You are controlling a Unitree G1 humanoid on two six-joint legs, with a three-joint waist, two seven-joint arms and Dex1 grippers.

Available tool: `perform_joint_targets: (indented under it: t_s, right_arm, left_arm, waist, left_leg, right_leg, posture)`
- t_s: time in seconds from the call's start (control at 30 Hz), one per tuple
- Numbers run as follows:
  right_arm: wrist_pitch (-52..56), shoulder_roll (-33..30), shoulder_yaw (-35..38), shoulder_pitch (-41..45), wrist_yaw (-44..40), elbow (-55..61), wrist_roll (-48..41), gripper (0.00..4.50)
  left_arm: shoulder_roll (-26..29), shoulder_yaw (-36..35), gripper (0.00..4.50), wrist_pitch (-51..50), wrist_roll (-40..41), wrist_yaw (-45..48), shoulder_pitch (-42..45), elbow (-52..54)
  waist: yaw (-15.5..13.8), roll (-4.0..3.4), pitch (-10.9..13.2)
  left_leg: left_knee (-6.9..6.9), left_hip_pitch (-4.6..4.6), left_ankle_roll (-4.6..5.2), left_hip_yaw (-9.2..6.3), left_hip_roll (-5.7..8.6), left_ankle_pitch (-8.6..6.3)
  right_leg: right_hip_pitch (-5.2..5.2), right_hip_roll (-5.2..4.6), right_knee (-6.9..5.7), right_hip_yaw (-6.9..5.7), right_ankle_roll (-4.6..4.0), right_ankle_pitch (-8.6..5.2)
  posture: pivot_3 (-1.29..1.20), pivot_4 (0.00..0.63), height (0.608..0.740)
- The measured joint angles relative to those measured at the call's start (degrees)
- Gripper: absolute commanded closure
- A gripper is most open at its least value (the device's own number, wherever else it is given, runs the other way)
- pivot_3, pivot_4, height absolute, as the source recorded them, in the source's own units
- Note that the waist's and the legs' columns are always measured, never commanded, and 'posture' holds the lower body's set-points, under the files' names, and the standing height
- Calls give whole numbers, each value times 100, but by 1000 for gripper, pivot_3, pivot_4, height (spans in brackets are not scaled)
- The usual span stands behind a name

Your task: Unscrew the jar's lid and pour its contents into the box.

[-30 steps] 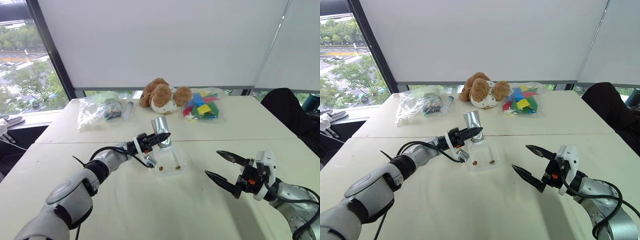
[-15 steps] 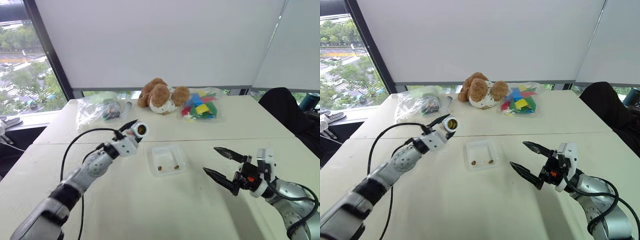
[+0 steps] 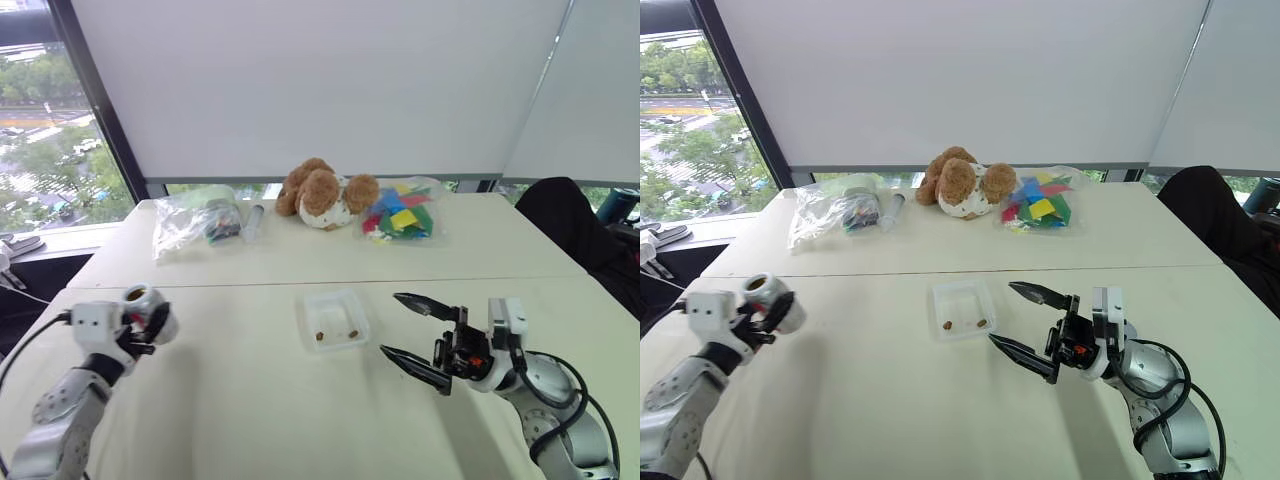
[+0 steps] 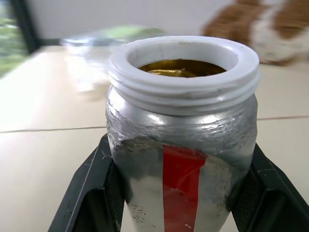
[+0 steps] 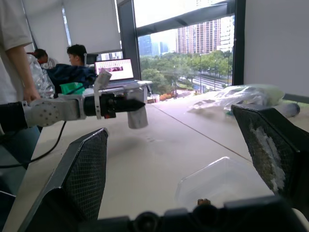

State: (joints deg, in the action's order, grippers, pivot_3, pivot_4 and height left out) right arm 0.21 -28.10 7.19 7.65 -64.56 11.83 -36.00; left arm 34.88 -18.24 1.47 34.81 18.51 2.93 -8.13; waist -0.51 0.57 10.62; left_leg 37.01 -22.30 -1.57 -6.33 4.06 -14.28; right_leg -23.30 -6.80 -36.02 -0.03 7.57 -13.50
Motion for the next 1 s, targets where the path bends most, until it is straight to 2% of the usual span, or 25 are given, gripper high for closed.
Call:
perform_joint_targets:
  t_s: [0.33,0.4,0.5,0.7,1.0]
  right_arm:
    - [-14,1,-15,138,-216,-591,116,39]
    - [-13,-4,-14,211,-231,-633,135,0]
    - [12,-56,2,233,-247,-625,132,0]
    - [196,-333,191,-31,-220,-363,63,0]
    - [437,-764,972,-1134,-86,2,-115,0]
  left_arm:
    - [-552,-315,2396,713,-851,3,247,-941]
    - [-603,-340,1339,783,-903,30,252,-963]
    - [-720,-350,31,728,-900,156,227,-962]
    - [-699,-536,31,381,-680,464,142,-805]
    - [-160,-796,31,-21,-551,1352,-623,-625]
  waist:
    - [-15,-18,-17]
    - [-16,-21,-20]
    - [-22,-19,-21]
    - [-14,-18,-21]
    - [-19,-18,-21]
  left_leg:
    - [0,2,-1,3,4,0]
    - [0,2,-1,2,4,0]
    - [2,0,-1,2,3,0]
    - [-1,-1,0,0,0,-1]
    - [-5,-3,2,1,-7,-4]
  right_leg:
    - [1,0,0,0,-1,1]
    - [0,0,0,-1,-1,1]
    - [1,-1,2,0,-1,1]
    - [-2,0,2,-1,-1,0]
    - [-1,-2,10,0,-25,-13]
  posture:
    - [0,150,740]
    - [0,150,740]
    - [0,150,740]
    - [0,150,740]
    - [0,150,740]
